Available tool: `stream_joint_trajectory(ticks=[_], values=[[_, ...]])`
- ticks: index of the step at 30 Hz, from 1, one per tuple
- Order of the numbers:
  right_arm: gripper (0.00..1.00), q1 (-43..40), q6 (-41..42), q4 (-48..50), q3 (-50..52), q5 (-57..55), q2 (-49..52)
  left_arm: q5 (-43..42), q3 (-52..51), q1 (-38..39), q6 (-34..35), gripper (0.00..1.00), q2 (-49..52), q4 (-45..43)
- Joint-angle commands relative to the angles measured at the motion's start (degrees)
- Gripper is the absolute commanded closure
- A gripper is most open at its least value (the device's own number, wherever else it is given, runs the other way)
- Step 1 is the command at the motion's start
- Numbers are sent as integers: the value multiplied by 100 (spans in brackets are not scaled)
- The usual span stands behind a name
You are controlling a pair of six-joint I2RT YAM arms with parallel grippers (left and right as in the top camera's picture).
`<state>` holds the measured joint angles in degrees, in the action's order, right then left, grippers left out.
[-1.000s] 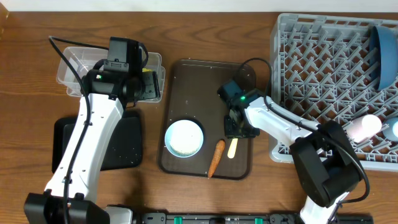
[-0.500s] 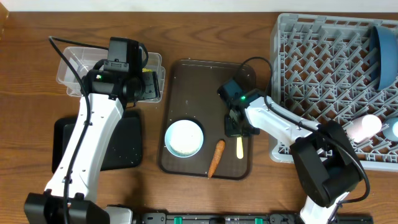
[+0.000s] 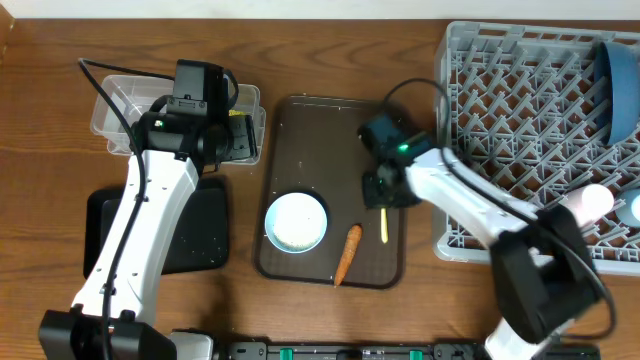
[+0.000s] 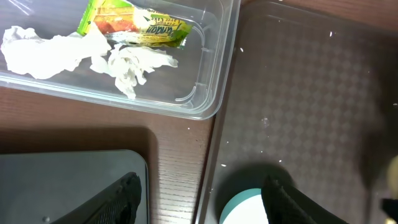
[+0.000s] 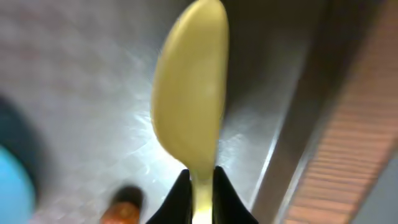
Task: Sort waste into correct bins and load items into the dishwasher rack
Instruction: 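Lift the spoon with the right gripper and carry it to the rack, then lower the spoon into the rack's left edge and open the right gripper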
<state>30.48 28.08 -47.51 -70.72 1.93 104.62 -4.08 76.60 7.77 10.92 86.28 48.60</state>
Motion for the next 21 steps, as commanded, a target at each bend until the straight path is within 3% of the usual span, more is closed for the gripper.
stream_joint_trajectory(ticks=[1,11,21], values=[[99,-245,-442,-85,-170,4,-560,72,39,2,55,35,20,-2],[99,-977,-1093,-313,-170,160,-1515,72,39,2,52,36,20,-7],[99,-1937,-1401,-566,-170,90,-1650,72,39,2,52,35,20,-4]])
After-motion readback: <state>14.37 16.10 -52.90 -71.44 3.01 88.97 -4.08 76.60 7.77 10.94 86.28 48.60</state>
